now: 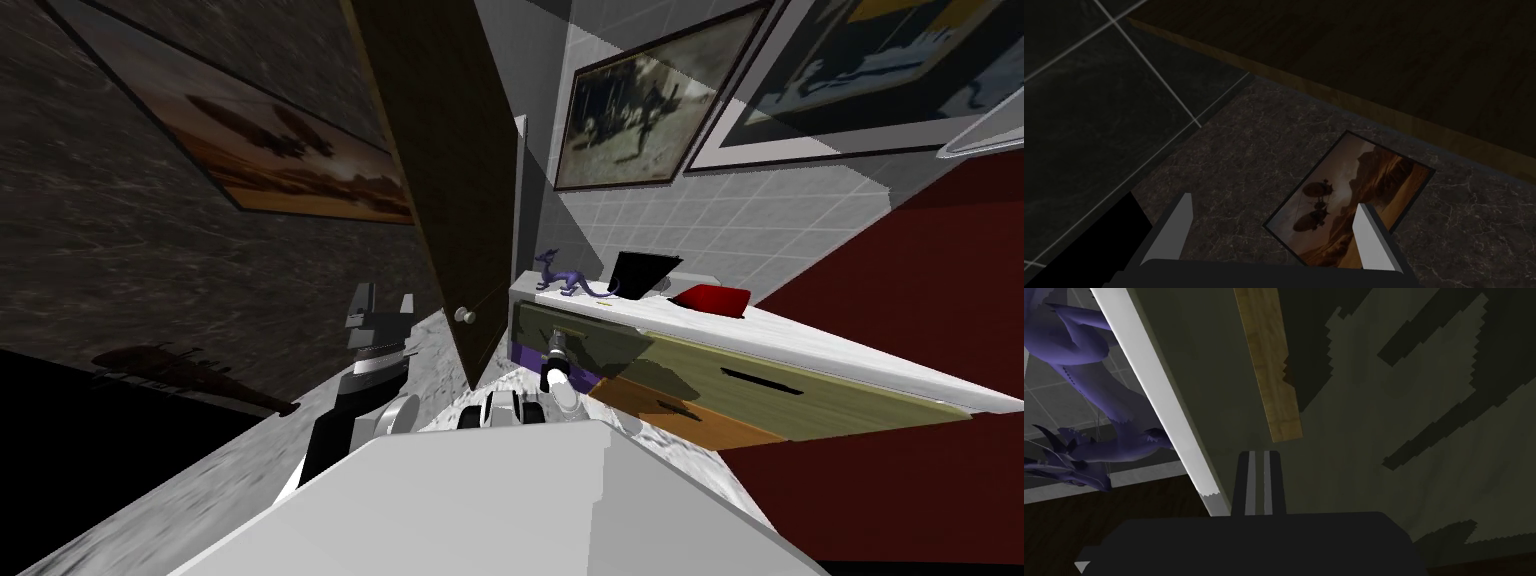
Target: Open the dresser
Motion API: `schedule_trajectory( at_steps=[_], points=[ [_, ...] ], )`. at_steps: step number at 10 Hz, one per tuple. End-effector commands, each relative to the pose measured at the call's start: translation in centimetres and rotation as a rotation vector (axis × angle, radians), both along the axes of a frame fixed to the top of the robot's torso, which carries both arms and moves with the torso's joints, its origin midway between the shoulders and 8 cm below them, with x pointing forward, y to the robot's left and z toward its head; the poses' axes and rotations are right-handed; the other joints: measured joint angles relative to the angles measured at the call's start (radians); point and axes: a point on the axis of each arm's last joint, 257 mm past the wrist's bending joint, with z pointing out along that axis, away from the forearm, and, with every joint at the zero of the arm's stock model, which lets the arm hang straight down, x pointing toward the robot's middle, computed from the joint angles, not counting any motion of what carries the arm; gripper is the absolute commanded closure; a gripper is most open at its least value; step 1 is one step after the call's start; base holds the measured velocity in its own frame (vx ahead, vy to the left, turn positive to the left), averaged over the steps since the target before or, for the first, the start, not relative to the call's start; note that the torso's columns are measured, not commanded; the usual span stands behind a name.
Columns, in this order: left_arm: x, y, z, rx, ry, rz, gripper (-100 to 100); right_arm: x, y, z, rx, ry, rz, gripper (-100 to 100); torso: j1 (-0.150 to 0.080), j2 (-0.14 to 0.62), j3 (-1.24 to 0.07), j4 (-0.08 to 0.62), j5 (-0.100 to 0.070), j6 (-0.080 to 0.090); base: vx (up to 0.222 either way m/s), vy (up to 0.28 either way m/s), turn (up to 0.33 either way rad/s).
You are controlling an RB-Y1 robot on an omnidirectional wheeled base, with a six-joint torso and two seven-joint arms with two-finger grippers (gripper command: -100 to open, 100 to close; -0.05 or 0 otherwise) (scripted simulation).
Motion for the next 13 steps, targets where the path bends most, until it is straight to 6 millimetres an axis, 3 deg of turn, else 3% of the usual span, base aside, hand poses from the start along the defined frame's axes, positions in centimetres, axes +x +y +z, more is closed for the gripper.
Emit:
schedule_trajectory(
  at_steps=[1, 2, 3, 10, 11, 13],
  points=[
    [0.0, 0.0, 0.0, 0.0, 0.0, 0.0, 0, -0.1, -0.3, 0.0, -0.002, -0.002, -0.004, -100, 0.0, 0.001, 0.0, 0.0, 0.0, 0.0, 0.057, -0.038, 0.011],
    [0.0, 0.0, 0.0, 0.0, 0.0, 0.0, 0, -0.1, -0.3, 0.0, -0.002, -0.003, -0.004, -100, 0.004, 0.01, 0.005, 0.002, 0.001, 0.0, 0.015, -0.009, -0.002],
    [0.0, 0.0, 0.0, 0.0, 0.0, 0.0, 0, -0.1, -0.3, 0.0, -0.002, -0.003, -0.004, 100, 0.007, 0.016, 0.01, 0.004, 0.002, 0.0, 0.012, -0.005, 0.0],
    [0.0, 0.0, 0.0, 0.0, 0.0, 0.0, 0, -0.6, 1.6, -0.1, 0.002, 0.008, 0.018, 100, 0.004, 0.013, 0.008, 0.008, 0.004, 0.002, -0.141, 0.052, -0.021],
    [0.0, 0.0, 0.0, 0.0, 0.0, 0.0, 0, -0.2, 1.9, -0.1, 0.008, 0.023, 0.031, -100, 0.005, 0.015, 0.008, 0.007, 0.004, 0.002, -0.068, 0.033, -0.105],
    [0.0, 0.0, 0.0, 0.0, 0.0, 0.0, 0, 0.1, 2.4, 0.3, 0.011, 0.031, 0.044, -100, 0.004, 0.007, 0.004, 0.003, 0.002, 0.001, 0.032, 0.016, -0.115]
  ],
)
